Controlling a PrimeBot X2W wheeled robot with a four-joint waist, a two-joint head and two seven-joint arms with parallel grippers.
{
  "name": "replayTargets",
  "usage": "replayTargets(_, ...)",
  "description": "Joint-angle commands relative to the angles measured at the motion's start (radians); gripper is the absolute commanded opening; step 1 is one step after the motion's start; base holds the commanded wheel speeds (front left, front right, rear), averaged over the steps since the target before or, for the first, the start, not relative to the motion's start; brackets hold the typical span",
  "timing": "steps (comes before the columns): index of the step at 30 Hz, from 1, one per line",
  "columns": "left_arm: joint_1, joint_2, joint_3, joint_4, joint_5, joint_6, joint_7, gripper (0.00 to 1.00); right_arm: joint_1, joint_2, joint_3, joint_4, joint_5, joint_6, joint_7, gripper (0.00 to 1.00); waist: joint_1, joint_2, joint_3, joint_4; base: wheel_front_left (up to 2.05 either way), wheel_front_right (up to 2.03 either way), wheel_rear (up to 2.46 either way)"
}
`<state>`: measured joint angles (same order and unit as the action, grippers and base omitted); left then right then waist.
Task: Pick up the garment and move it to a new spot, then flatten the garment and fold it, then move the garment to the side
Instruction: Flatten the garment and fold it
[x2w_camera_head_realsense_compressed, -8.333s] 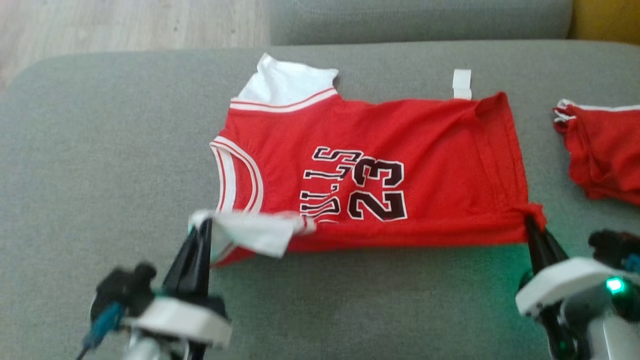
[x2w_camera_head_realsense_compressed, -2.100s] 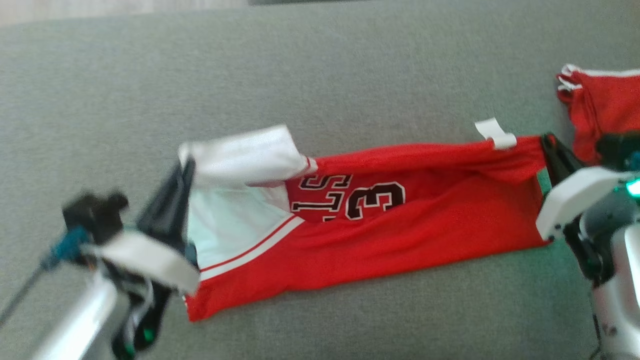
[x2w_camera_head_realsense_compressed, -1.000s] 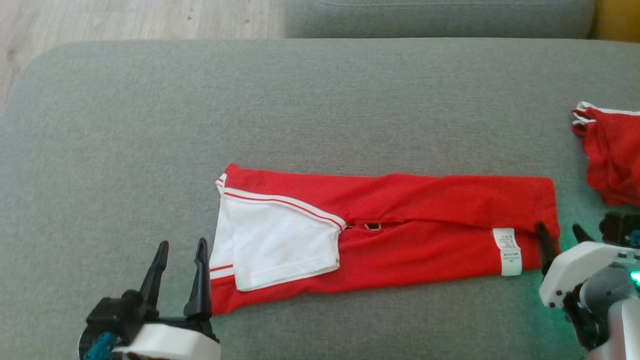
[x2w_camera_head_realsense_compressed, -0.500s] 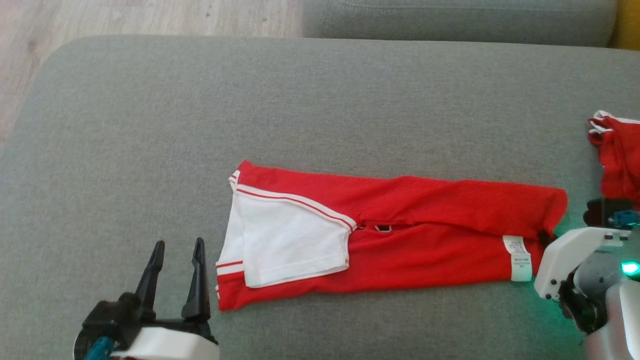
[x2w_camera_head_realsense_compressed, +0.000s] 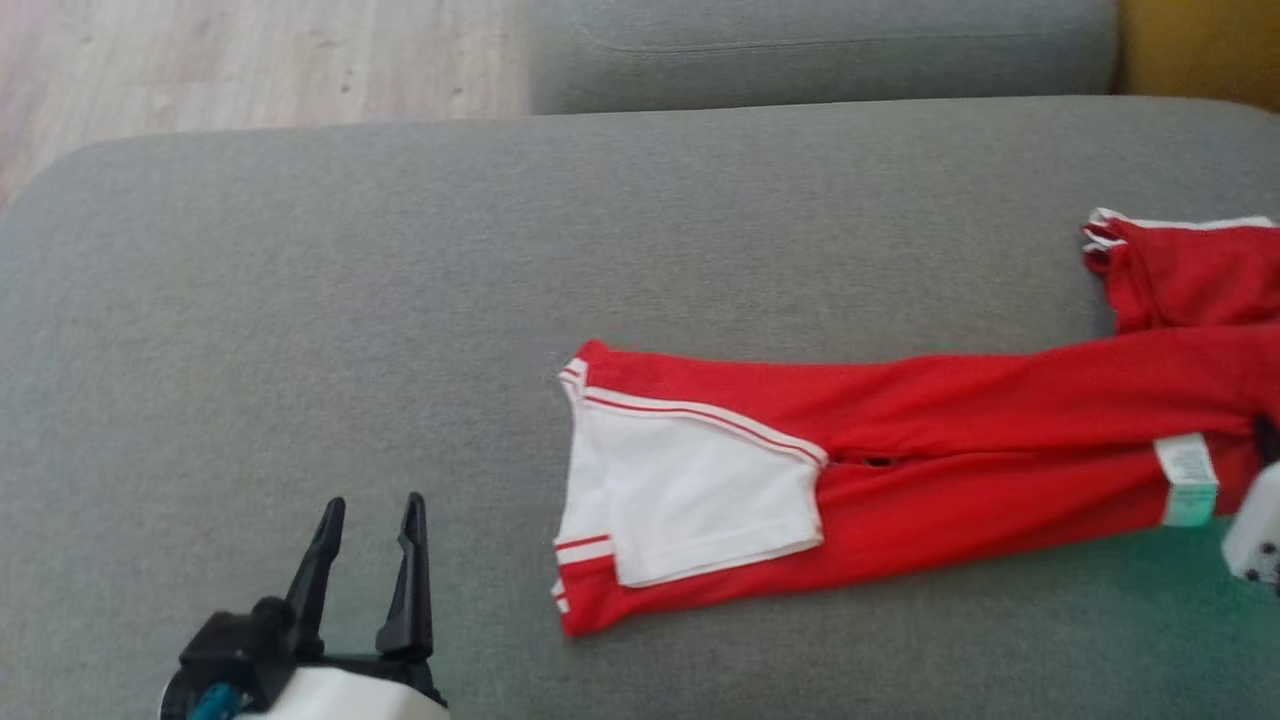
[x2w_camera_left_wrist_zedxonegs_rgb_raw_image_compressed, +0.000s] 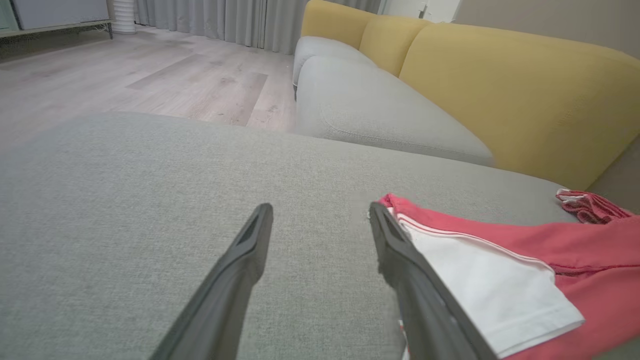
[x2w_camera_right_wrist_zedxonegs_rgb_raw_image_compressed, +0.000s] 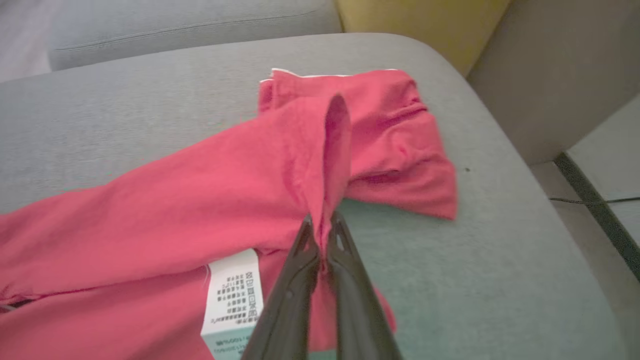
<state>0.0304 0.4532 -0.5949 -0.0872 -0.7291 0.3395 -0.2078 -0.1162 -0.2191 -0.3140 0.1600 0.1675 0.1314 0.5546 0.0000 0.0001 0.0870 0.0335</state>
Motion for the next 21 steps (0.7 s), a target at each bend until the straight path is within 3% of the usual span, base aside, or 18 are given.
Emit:
replayTargets(1,-0.03,0.015,0.026,-0.035,0.013,0.002,-0.001,1.0,-0.012,-0.028,0.003,-0.056,0.007,-0.001,0.005,0.0,0.0,-0.0001,0.0,-0.01,0.0,0.0,0.0)
replayTargets(5,-0.035,0.012,0.018,-0.032,0.015,0.001,0.003,1.0,-0.019,0.004,0.008,-0.086,0.042,-0.001,0.017,0.0,0.0,-0.0001,0.001,-0.017,0.0,0.0,0.0)
replayTargets(12,-0.042,0.013,0.018,-0.027,0.012,0.002,0.008,1.0,-0.012,0.102,0.127,-0.16,0.122,-0.001,0.032,0.0,0.0,-0.0001,-0.013,0.012,0.0,0.0,0.0)
replayTargets(21,-0.032,0.039,0.039,-0.049,0.009,0.017,0.011,1.0,-0.003,0.164,0.426,-0.236,0.271,-0.001,0.017,0.0,0.0,-0.0001,-0.034,0.106,0.0,0.0,0.0)
